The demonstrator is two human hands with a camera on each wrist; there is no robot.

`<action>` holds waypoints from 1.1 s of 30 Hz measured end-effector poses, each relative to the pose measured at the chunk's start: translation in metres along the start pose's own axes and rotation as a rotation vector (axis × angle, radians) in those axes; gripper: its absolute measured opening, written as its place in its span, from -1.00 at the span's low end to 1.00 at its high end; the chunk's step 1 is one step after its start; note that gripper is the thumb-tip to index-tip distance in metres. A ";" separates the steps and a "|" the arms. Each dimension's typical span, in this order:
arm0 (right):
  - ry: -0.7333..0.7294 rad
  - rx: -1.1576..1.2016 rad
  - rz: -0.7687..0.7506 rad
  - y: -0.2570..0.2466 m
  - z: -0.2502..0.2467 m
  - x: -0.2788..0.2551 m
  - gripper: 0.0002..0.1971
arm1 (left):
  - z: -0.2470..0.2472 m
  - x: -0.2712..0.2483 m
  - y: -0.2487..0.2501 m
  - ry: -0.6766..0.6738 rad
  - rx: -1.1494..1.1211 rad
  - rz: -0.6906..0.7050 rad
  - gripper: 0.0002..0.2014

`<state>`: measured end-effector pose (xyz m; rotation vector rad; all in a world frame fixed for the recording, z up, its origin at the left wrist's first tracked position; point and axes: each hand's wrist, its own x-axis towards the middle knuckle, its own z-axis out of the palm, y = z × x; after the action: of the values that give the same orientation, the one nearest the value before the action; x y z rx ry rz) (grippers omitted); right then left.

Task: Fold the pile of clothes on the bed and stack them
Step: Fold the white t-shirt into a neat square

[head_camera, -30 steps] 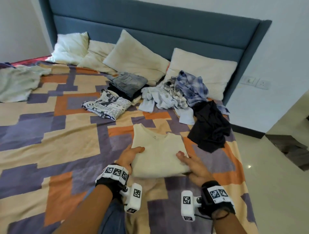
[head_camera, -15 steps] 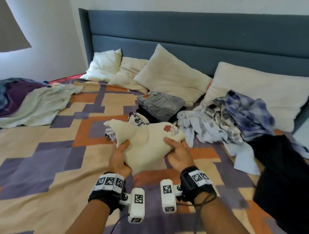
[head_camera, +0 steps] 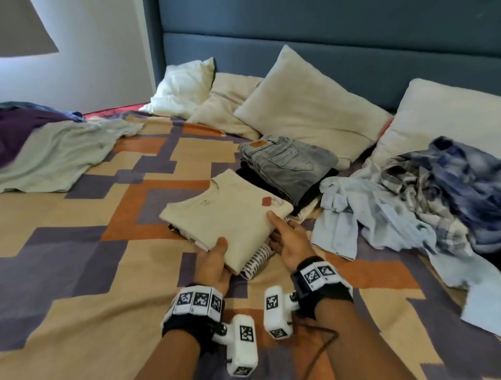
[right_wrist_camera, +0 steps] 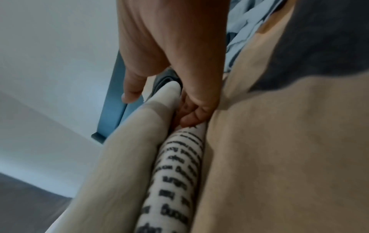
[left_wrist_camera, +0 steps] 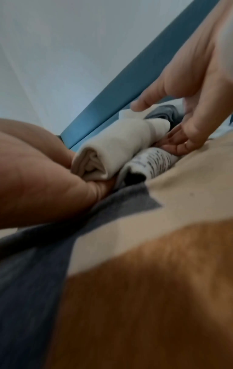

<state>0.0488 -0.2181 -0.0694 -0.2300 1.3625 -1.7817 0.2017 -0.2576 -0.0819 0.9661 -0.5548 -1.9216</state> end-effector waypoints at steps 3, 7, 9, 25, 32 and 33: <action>0.056 -0.147 -0.041 -0.010 0.013 -0.002 -0.14 | 0.013 -0.006 0.012 -0.021 -0.032 -0.033 -0.74; 0.155 -0.243 -0.116 -0.028 0.009 -0.011 -0.14 | 0.019 -0.011 0.010 -0.065 -0.032 -0.061 -0.64; 0.120 -0.243 -0.031 -0.032 0.000 -0.023 -0.34 | 0.019 -0.013 0.008 -0.040 -0.012 -0.058 -0.57; 0.208 -0.545 0.057 -0.023 -0.192 -0.211 -0.85 | 0.022 -0.149 -0.082 0.089 0.856 0.202 -0.29; 0.295 -0.620 0.152 -0.070 -0.290 -0.272 -0.80 | 0.087 -0.213 -0.150 -0.370 1.093 0.399 -0.41; 0.317 -0.635 0.117 -0.077 -0.302 -0.279 -0.80 | 0.100 -0.221 -0.163 -0.438 1.139 0.425 -0.38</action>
<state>-0.0005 0.1950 -0.0267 -0.2027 2.1056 -1.2772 0.1047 0.0157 -0.0456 0.9343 -2.0573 -1.3353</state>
